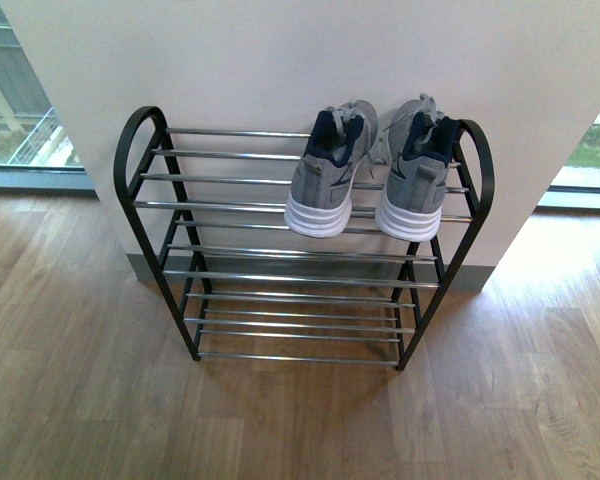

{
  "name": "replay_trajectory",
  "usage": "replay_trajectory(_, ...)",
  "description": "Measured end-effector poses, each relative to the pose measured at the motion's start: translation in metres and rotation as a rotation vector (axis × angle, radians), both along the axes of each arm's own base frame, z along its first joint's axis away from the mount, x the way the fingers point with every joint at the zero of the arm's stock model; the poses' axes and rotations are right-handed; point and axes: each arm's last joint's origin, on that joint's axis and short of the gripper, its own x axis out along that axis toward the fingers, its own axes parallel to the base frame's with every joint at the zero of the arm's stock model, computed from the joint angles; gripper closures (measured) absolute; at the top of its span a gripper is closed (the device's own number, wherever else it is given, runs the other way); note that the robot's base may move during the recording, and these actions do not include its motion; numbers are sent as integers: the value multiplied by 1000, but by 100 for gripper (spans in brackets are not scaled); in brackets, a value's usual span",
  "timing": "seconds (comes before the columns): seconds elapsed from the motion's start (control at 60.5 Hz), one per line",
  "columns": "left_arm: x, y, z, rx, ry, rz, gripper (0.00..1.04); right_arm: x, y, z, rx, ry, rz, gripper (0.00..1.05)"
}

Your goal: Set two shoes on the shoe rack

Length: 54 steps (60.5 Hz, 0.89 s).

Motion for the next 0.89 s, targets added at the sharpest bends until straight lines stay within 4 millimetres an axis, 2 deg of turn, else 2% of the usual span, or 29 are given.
replay_trajectory(0.892,0,0,0,1,-1,-1,103,0,0,0,0,0,-3,9)
